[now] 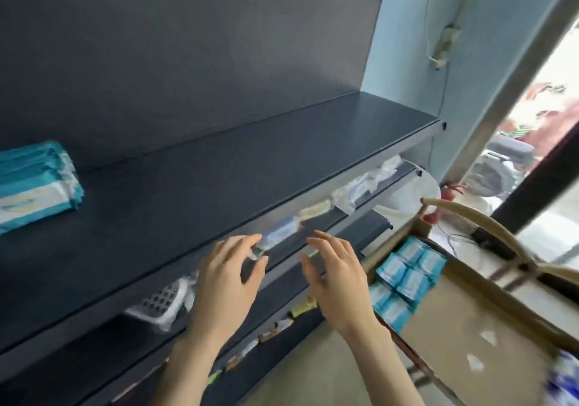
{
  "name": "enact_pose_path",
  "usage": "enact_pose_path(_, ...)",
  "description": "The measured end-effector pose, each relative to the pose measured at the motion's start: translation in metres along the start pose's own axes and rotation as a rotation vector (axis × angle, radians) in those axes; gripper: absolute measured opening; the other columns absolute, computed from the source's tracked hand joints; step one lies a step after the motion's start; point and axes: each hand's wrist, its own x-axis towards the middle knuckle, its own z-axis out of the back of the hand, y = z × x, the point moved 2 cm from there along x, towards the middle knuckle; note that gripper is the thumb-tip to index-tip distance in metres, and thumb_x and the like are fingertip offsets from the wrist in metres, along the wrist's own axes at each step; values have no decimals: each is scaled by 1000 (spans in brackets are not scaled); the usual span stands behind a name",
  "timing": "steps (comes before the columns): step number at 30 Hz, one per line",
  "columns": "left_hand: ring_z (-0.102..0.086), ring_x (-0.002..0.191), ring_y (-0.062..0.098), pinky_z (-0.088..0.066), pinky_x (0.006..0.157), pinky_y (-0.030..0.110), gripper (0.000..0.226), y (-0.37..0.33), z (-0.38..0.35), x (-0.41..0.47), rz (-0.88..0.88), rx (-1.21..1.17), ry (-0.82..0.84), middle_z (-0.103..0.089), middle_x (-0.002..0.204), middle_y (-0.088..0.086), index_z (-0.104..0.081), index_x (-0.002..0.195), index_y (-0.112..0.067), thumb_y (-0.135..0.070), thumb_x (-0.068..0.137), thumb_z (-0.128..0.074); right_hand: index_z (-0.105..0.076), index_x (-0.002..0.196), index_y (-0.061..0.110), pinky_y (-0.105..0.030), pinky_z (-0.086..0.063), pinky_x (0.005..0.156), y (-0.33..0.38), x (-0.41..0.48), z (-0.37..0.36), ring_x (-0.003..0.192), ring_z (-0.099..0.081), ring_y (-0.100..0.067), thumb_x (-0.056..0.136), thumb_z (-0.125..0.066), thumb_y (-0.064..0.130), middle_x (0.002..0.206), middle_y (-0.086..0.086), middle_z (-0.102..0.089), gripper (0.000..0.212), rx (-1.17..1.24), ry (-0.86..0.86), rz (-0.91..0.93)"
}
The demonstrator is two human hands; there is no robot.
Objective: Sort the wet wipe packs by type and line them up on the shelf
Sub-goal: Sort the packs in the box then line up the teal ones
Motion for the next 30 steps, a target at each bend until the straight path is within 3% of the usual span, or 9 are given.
enact_pose_path(5, -55, 100, 10, -42, 87, 26, 41, -67, -105, -51, -20, -82, 268, -65, 106, -5, -65, 111, -16, -42, 86, -45, -68, 103, 15, -34, -55, 80, -99, -91, 48, 99, -63, -23, 90, -50, 33, 110, -1, -68, 29, -107, 67, -173)
enact_pose_path(9, -59, 101, 17, -44, 85, 32, 48, -103, -165, -82, -21, -70, 472, -65, 109, -5, -65, 113, -19, -48, 84, -41, -67, 96, 19, -29, -55, 71, -153, -148, 74, 88, -64, -21, 78, -69, 22, 101, 2, -69, 19, -190, 78, -294)
enact_pose_path(13, -53, 112, 13, -39, 97, 31, 45, -127, -205, -86, -35, -85, 616, -60, 119, -7, -59, 123, -22, -44, 86, -46, -70, 99, 13, -34, -55, 76, -196, -176, 88, 93, -66, -25, 76, -78, 18, 104, -2, -70, 25, -210, 119, -476)
enact_pose_path(17, -46, 117, 8, -29, 100, 22, 36, -137, -246, -61, -66, -109, 686, -55, 125, -10, -54, 128, -24, -34, 93, -54, -69, 102, 11, -35, -54, 78, -232, -166, 94, 94, -66, -26, 76, -78, 16, 104, -5, -70, 28, -213, 85, -567)
enact_pose_path(24, -45, 118, 9, -34, 102, 27, 37, -130, -339, 10, -25, -124, 804, -53, 126, -6, -52, 130, -22, -28, 93, -55, -68, 105, 10, -32, -52, 78, -317, -111, 66, 96, -64, -25, 83, -72, 19, 106, -5, -69, 24, -189, 58, -676)
enact_pose_path(30, -51, 113, 14, -41, 98, 34, 36, -98, -438, 69, 75, -91, 969, -58, 121, -3, -53, 128, -21, -23, 92, -56, -63, 115, 7, -34, -47, 85, -395, -66, 15, 102, -59, -27, 90, -62, 22, 115, -7, -65, 28, -117, 151, -844)
